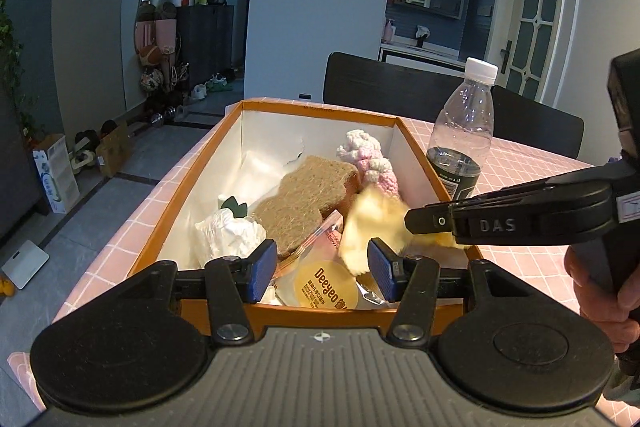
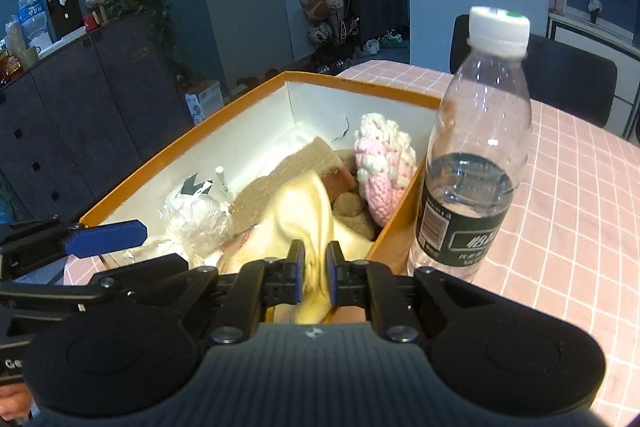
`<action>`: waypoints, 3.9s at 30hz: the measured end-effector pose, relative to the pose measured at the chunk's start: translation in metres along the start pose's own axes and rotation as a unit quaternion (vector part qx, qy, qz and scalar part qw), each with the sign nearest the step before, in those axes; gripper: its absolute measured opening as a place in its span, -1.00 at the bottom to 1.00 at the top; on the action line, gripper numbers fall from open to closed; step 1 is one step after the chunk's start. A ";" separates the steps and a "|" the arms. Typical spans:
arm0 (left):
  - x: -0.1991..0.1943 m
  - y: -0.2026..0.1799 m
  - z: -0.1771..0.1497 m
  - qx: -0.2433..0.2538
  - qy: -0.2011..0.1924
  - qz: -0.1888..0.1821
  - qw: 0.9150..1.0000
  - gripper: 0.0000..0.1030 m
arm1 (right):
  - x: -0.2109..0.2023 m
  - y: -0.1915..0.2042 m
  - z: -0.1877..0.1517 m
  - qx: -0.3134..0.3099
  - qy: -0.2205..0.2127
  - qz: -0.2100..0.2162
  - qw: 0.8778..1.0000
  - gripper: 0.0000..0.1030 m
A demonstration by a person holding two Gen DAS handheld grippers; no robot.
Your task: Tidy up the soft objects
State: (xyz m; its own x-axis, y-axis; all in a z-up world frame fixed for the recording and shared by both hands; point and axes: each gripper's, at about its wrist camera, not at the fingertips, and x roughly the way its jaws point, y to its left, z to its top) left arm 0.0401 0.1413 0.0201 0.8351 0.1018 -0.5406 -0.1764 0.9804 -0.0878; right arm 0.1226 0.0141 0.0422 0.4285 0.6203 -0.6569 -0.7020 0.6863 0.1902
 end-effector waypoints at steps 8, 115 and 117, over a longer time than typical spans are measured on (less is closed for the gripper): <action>-0.008 0.000 0.001 -0.001 -0.026 -0.009 1.000 0.21 | -0.040 0.001 -0.010 0.001 -0.062 -0.010 0.998 -0.19; -0.027 -0.075 -0.065 0.077 -0.032 0.036 0.996 0.98 | -0.113 0.009 -0.154 0.089 -0.089 -0.255 0.959 0.95; -0.027 -0.075 -0.065 0.077 -0.031 0.035 0.996 0.98 | -0.113 0.009 -0.154 0.089 -0.089 -0.255 0.959 0.95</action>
State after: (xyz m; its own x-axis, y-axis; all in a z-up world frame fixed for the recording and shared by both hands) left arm -0.0029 0.0540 -0.0127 0.8553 0.1772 -0.4869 -0.1580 0.9841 0.0806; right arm -0.0195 -0.1079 0.0058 0.7914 0.2303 -0.5663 -0.2738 0.9617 0.0085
